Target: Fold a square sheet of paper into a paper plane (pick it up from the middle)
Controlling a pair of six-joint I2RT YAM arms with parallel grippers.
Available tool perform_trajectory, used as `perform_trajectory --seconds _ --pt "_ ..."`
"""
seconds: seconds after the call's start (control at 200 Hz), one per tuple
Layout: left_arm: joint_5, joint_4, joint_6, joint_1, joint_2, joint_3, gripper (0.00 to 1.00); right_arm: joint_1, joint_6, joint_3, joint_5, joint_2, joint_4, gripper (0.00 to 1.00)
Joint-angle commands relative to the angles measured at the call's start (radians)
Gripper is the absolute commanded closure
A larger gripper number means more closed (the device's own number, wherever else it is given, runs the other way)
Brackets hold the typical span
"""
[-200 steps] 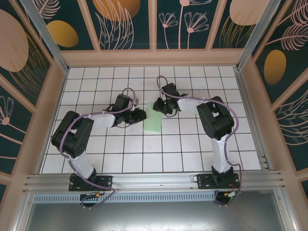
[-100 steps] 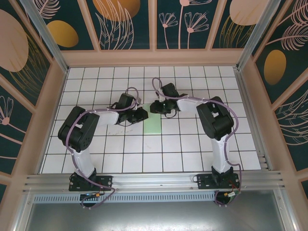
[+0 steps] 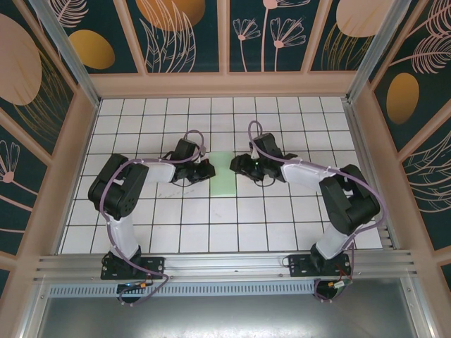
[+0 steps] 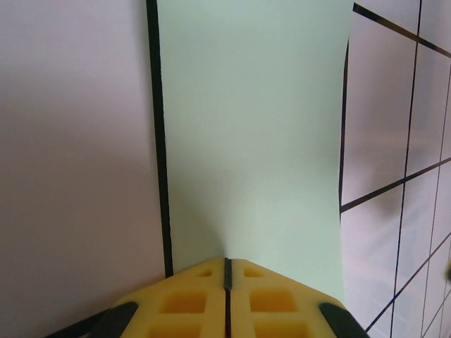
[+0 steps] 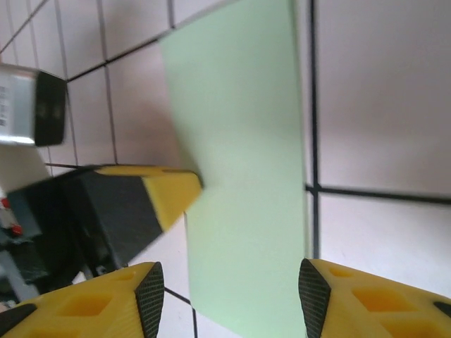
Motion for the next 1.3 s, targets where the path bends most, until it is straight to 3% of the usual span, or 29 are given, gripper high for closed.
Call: perform_trajectory --seconds 0.0,0.245,1.296 --pt "-0.06 -0.049 0.026 -0.006 0.025 -0.022 0.92 0.007 0.113 -0.049 0.014 -0.036 0.014 0.43" --pt "-0.084 -0.053 0.023 -0.006 0.034 -0.04 0.93 0.067 0.162 -0.06 0.02 -0.004 0.01 0.45" --pt "-0.08 -0.052 0.022 -0.006 0.04 -0.036 0.94 0.095 0.133 -0.04 -0.054 0.078 0.04 0.53"
